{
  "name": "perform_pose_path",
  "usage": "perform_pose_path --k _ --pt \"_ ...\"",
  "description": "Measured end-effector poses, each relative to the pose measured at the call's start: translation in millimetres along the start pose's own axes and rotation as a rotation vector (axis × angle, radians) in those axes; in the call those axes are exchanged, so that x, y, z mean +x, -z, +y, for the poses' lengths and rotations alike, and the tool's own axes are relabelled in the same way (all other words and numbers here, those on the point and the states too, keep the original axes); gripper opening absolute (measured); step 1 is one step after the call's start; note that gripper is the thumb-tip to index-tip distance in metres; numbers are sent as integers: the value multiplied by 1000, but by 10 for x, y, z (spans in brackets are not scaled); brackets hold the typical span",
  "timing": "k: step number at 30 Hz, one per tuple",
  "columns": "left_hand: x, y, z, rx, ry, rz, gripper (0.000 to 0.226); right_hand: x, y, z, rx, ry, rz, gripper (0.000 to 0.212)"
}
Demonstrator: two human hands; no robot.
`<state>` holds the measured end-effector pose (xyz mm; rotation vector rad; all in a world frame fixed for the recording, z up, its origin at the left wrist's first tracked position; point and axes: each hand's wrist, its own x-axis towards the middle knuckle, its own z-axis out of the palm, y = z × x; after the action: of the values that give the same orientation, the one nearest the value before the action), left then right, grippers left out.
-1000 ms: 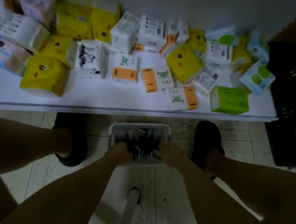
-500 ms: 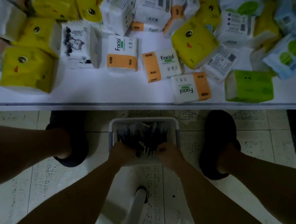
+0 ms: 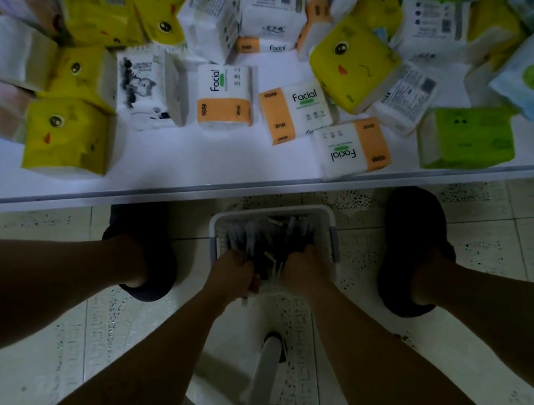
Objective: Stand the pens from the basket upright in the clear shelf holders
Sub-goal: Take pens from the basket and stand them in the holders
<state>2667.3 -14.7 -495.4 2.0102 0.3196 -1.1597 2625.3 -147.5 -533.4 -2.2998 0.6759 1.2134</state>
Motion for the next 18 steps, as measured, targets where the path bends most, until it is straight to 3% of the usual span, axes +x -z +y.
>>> perform_pose_path --k 4,8,13,18 --pt "36 -31 39 -10 48 -38 16 18 -41 22 -84 38 -38 64" --pt "75 -24 84 -51 -37 3 19 55 -24 14 -12 14 -24 64" --pt "85 -8 134 8 -133 -9 25 3 7 108 316 -113 223 26" --pt "4 -55 173 90 -126 1 31 -266 83 263 564 -178 315 8"
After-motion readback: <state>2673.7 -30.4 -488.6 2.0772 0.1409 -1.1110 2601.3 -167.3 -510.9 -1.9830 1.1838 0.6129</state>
